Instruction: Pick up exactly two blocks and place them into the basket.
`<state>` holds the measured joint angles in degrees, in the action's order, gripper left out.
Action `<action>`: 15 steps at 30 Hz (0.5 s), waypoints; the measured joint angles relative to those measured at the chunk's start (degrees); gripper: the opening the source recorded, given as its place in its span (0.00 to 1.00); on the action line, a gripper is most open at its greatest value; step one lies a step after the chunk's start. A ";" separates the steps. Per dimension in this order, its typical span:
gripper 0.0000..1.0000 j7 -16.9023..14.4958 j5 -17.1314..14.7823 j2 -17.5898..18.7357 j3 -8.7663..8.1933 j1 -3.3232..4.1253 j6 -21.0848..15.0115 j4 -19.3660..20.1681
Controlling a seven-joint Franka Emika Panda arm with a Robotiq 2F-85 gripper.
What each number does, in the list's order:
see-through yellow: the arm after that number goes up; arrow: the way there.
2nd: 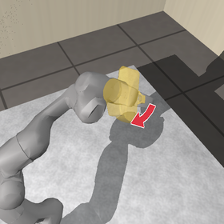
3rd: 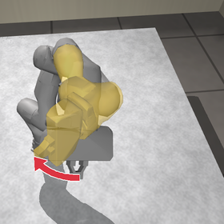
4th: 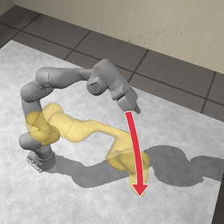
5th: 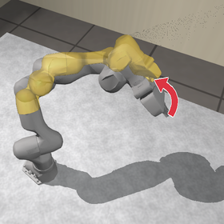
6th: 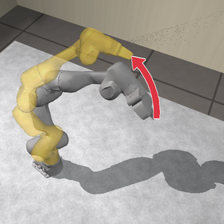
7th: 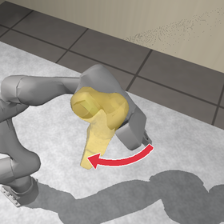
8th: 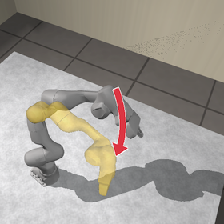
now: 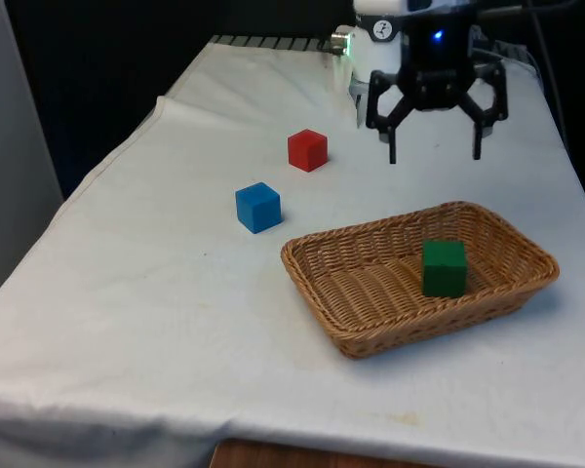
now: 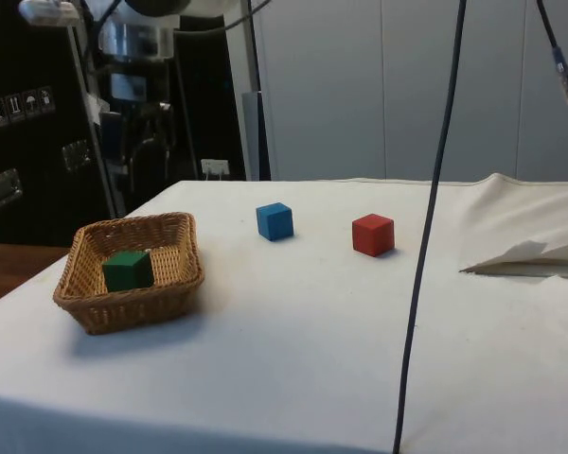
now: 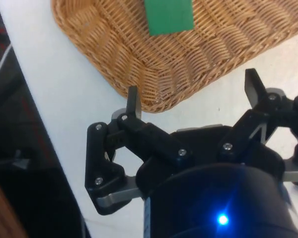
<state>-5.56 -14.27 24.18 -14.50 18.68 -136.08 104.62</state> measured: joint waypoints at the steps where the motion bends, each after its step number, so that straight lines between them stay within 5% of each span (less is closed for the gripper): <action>1: 1.00 -0.63 -0.63 0.00 -0.17 -0.11 -0.17 0.29; 9: 1.00 -5.96 -4.53 -0.06 -2.29 -0.69 -0.46 2.23; 15: 1.00 -7.73 -4.58 -0.86 -3.55 -0.69 -0.40 3.09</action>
<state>-13.29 -18.85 23.32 -18.05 17.99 -136.48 107.72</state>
